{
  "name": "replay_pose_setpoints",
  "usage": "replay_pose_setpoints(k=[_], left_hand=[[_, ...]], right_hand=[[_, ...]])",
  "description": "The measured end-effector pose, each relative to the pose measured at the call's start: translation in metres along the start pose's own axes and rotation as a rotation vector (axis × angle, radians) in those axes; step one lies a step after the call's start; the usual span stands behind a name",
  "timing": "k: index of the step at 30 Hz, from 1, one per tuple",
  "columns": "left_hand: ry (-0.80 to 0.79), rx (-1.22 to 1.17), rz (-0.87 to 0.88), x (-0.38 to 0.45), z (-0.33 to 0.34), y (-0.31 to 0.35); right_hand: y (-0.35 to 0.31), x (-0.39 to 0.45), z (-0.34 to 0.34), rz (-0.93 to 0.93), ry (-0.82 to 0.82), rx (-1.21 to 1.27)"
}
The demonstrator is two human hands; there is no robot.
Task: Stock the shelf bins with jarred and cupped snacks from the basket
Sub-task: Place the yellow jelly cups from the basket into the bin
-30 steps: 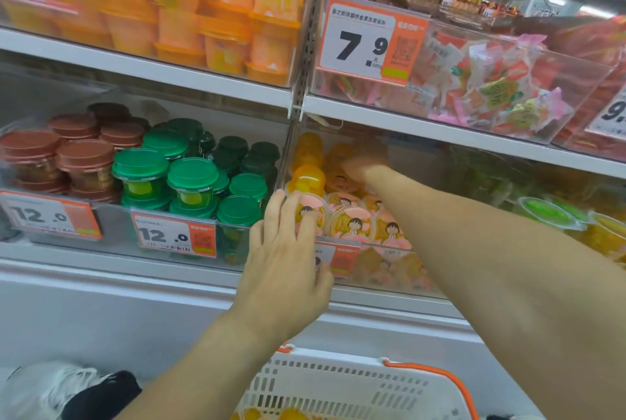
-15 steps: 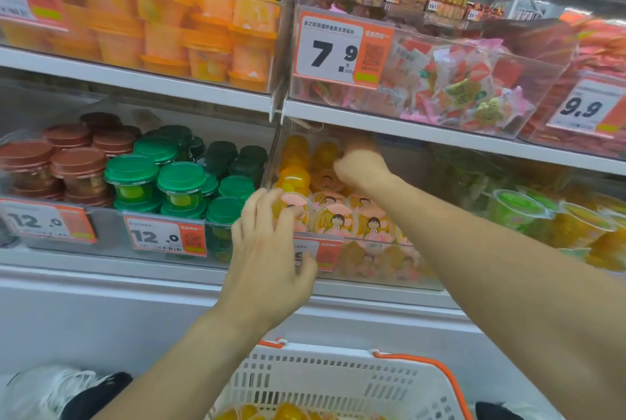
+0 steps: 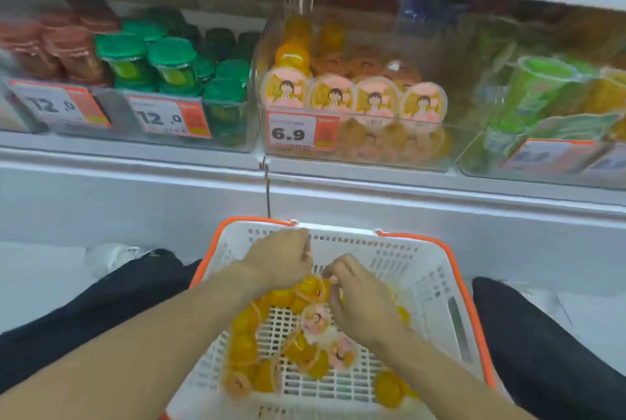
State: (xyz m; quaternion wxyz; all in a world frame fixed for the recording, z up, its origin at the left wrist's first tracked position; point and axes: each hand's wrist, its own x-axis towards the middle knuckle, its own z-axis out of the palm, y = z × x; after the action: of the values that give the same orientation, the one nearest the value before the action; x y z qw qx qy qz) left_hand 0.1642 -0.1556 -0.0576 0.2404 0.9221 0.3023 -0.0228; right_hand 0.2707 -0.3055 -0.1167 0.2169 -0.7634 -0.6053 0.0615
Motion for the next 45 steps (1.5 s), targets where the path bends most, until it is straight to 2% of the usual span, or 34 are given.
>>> replay_pose_setpoints(k=[2, 4, 7, 12, 15, 18, 23, 28, 31, 33, 36, 38, 41, 45], left_hand=[[-0.264, -0.041, -0.118, -0.008, 0.049, -0.019], [-0.438, -0.133, -0.279, -0.019, 0.103, -0.041], [-0.575, -0.059, -0.387, -0.033, 0.181, -0.065], [-0.453, -0.091, -0.483, -0.042, 0.236, -0.068], [-0.358, -0.129, -0.574, -0.031, 0.241, -0.066], [-0.265, -0.197, -0.68, -0.022, 0.241, -0.069], [-0.309, -0.442, -0.774, -0.018, 0.23, -0.07], [-0.451, -0.621, -0.652, -0.024, 0.186, -0.069], [-0.522, -0.836, -0.638, -0.022, 0.152, -0.071], [-0.556, -1.017, -0.629, -0.022, 0.123, -0.066], [-0.658, -1.131, -0.542, -0.016, 0.076, -0.053], [-0.755, -1.121, -0.442, -0.012, 0.043, -0.04], [-0.934, -0.954, -0.308, -0.007, 0.001, -0.013], [-0.997, -0.783, -0.157, -0.008, -0.033, 0.024]], right_hand=[[0.014, -0.026, 0.033, 0.162, -0.254, -0.004], [0.026, -0.046, 0.058, 0.288, -0.469, -0.007], [0.041, -0.069, 0.082, 0.427, -0.645, 0.0], [0.066, -0.081, 0.104, 0.55, -0.741, -0.01], [0.072, -0.08, 0.116, 0.594, -0.703, -0.005], [0.073, -0.073, 0.126, 0.551, -0.672, -0.062], [0.068, -0.064, 0.133, 0.428, -0.7, -0.158], [0.07, -0.065, 0.123, 0.378, -0.855, -0.133], [0.067, -0.056, 0.096, 0.556, -0.793, 0.145], [0.062, -0.045, 0.07, 0.658, -0.686, 0.384], [0.047, -0.029, 0.02, 0.725, -0.517, 0.733], [0.039, -0.024, -0.009, 0.747, -0.375, 0.989], [0.03, -0.021, -0.044, 0.699, -0.241, 1.326], [0.012, -0.018, -0.07, 0.656, -0.154, 1.513]])
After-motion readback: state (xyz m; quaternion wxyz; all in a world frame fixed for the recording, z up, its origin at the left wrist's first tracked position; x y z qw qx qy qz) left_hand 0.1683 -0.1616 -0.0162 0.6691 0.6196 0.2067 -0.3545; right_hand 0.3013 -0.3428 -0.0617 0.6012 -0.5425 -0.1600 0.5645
